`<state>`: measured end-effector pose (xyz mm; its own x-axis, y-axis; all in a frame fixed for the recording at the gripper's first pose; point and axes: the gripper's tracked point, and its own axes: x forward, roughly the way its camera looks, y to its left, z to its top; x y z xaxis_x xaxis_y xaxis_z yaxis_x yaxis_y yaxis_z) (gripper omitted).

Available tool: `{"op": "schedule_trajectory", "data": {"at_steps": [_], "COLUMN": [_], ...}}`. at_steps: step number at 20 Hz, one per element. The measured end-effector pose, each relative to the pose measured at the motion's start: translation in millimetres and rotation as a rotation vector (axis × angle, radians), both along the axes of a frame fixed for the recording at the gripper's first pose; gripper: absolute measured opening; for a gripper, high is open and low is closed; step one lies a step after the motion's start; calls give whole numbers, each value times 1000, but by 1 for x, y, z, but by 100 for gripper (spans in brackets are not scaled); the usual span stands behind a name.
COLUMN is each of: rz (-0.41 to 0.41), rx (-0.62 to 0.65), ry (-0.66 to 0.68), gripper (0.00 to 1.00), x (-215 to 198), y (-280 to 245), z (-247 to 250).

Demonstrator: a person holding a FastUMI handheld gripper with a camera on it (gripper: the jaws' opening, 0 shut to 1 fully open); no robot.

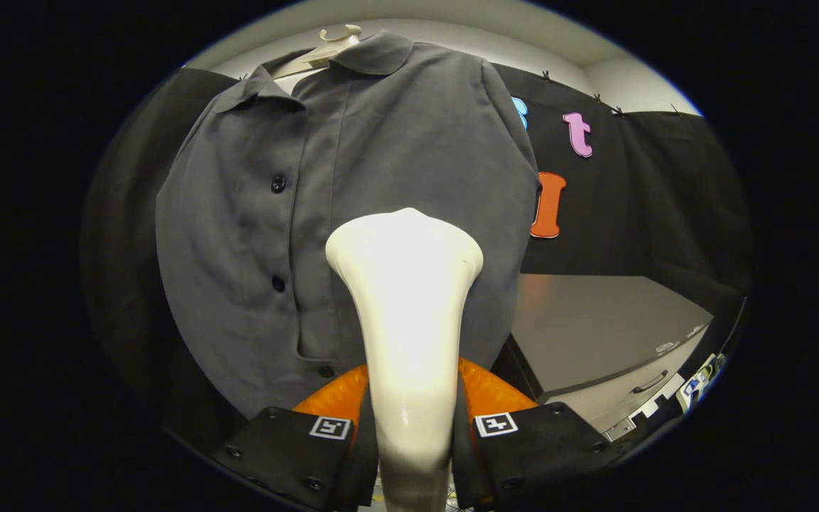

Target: Iron the clothes twice with a garment steamer, once on the left side and once on the right side.

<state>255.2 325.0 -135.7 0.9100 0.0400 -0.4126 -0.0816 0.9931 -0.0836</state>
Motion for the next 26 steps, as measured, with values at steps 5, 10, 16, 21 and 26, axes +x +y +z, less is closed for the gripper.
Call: {"op": "schedule_trajectory", "data": {"at_steps": [5,10,16,21,26], "rz": [-11,-6,3,-4,-33], "rx": [-9,-31,-43,-57,-42], "ry": [58,106,155,262,345], "gripper": [49,50,50,50,50], "x": [-18,-32,-49,-81,-112], "y": [-7,-10,-10,-13,-20], "z": [-39,-72,-109,-162,-188]}}
